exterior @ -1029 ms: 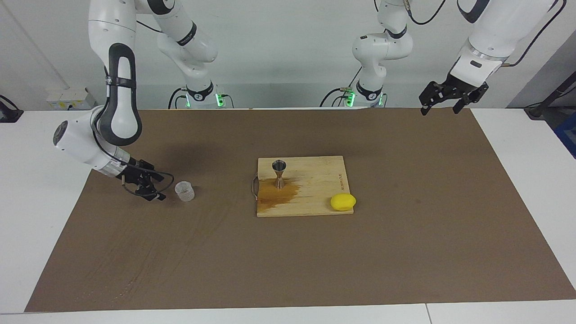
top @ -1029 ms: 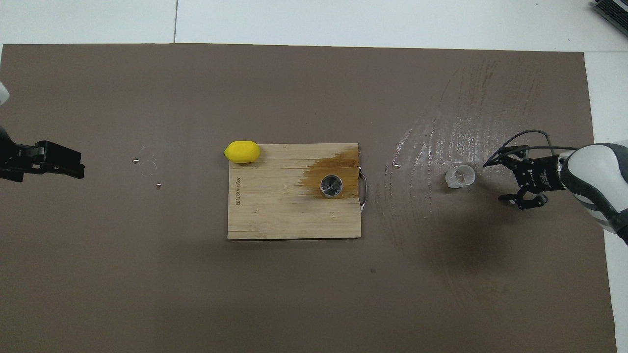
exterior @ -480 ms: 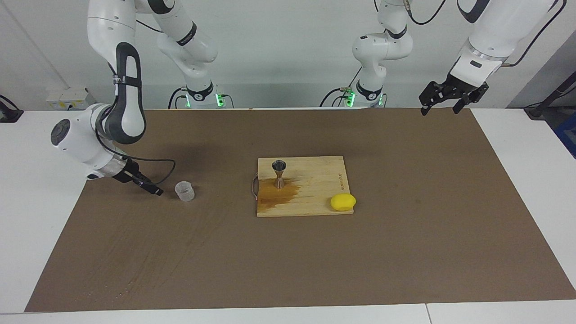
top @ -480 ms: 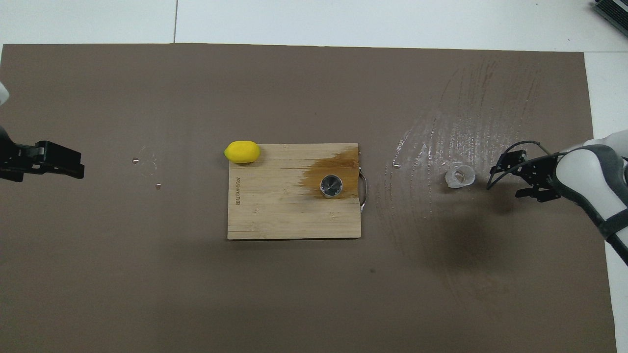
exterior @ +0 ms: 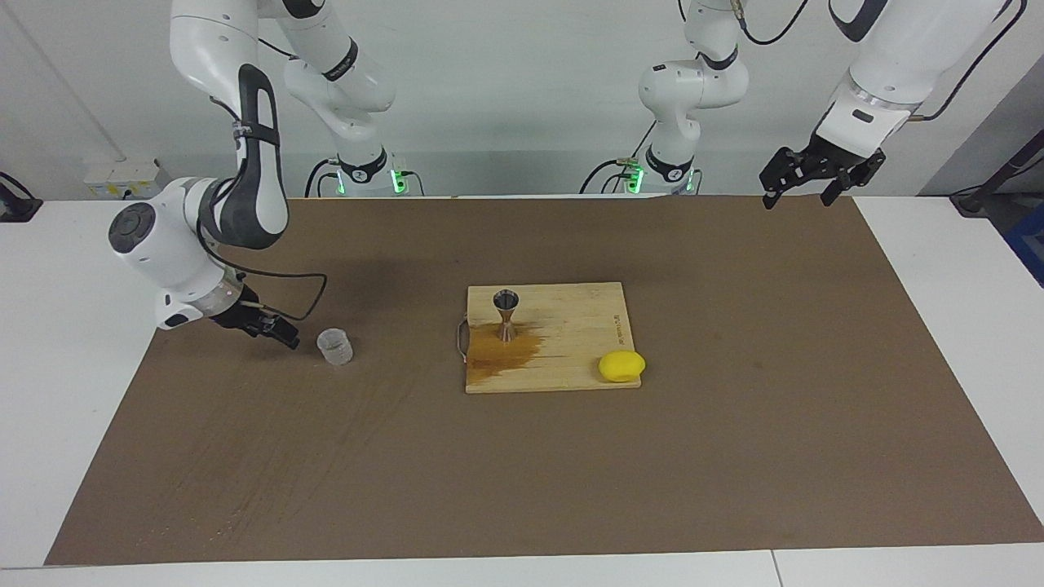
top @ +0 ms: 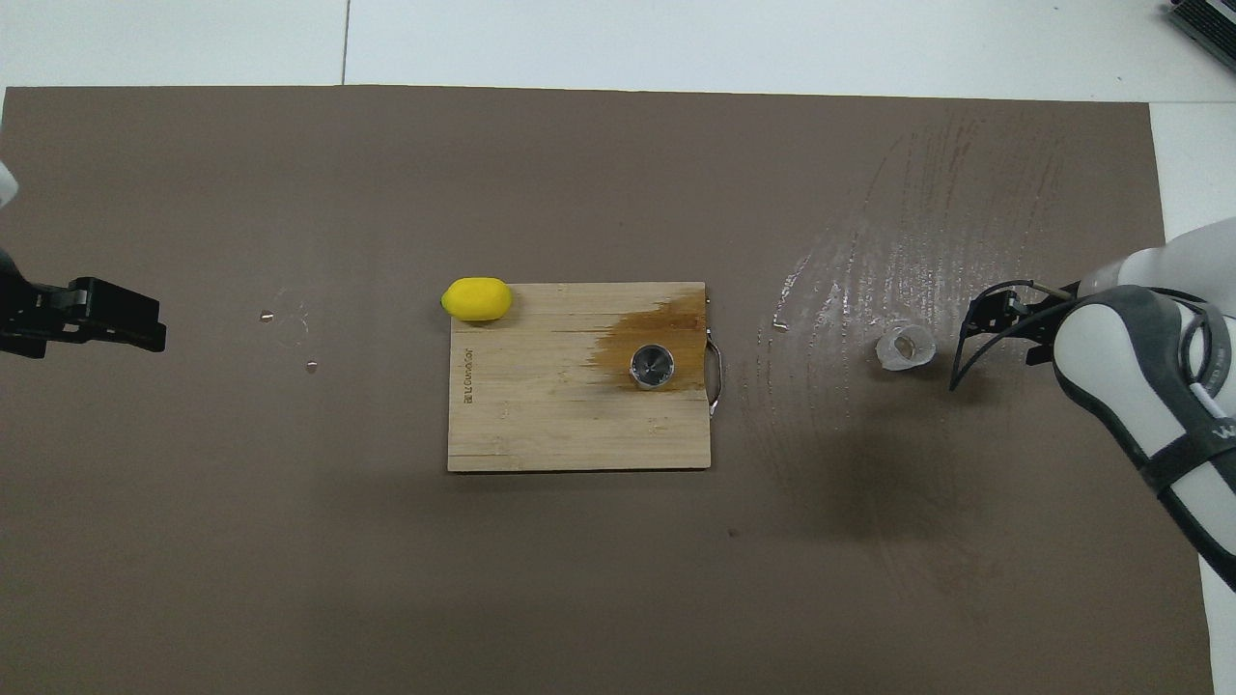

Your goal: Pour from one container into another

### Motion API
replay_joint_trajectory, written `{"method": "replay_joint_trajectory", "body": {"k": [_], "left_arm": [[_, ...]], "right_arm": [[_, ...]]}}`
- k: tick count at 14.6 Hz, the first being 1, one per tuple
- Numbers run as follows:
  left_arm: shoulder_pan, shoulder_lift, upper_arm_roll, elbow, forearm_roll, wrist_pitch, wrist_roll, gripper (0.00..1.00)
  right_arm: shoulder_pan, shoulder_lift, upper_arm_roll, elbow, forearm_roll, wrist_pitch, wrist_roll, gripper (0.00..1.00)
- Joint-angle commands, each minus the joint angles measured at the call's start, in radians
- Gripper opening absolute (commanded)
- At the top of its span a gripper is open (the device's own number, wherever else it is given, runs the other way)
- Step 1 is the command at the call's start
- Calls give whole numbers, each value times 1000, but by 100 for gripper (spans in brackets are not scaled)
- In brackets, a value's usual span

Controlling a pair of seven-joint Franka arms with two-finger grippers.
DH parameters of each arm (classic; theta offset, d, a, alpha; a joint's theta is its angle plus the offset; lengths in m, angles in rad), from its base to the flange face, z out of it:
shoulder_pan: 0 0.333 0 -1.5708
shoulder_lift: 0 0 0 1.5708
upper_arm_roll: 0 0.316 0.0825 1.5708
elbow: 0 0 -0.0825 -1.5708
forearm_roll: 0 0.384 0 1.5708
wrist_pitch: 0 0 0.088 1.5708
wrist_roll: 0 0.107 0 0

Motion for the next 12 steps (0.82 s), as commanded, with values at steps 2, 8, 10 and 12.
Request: {"method": "replay_joint_trajectory", "body": {"k": [2, 8, 10, 12], "left_arm": [[19, -16, -9, -11, -14, -12, 5, 100], [19, -16, -7, -11, -14, -12, 5, 100], [19, -16, -7, -11, -14, -12, 5, 100], [19, -16, -7, -11, -14, -12, 5, 100]], "right_arm": [[57, -16, 4, 32, -73, 11, -18, 100], [156, -111, 3, 40, -114, -25, -9, 100], [185, -148, 3, 72, -131, -86, -4, 100], [192, -152, 6, 179, -133, -213, -4, 100]]}}
